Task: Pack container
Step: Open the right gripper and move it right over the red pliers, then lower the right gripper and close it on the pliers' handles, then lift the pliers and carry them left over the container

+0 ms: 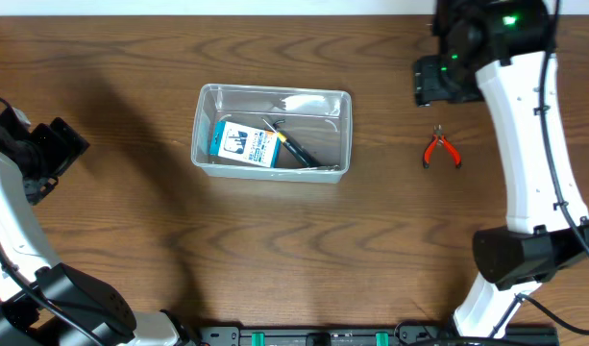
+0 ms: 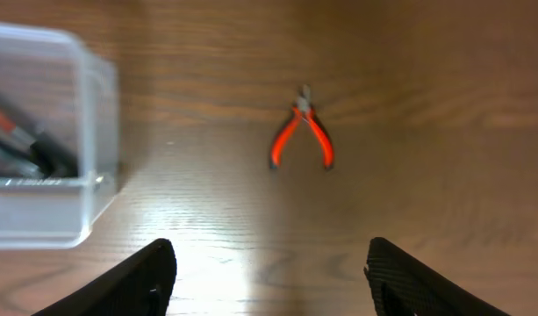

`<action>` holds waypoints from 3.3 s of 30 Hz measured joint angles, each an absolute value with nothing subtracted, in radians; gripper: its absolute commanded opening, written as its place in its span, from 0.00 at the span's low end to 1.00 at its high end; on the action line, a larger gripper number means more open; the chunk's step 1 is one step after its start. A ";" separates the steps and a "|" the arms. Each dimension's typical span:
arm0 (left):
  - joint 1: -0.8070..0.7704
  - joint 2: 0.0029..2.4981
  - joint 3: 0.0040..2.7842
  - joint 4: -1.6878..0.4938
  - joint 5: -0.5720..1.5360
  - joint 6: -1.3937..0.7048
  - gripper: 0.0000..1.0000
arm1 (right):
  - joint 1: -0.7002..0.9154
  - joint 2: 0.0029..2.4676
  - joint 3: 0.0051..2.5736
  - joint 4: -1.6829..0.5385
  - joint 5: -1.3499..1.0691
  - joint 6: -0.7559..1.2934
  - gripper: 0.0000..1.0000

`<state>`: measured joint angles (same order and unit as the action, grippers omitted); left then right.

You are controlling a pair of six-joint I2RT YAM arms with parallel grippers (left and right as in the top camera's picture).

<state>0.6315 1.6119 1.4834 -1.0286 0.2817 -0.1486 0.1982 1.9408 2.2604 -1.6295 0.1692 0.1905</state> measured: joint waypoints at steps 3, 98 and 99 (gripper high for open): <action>0.632 1.612 1.483 -1.029 0.282 -0.149 0.90 | 0.148 1.941 2.205 -1.625 0.160 0.221 0.70; 0.631 1.612 1.484 -1.029 0.282 -0.149 0.90 | 0.048 2.152 1.817 -1.060 0.033 0.324 0.03; 0.631 1.612 1.483 -1.029 0.282 -0.149 0.90 | 0.049 2.152 1.860 -1.072 0.033 0.316 0.03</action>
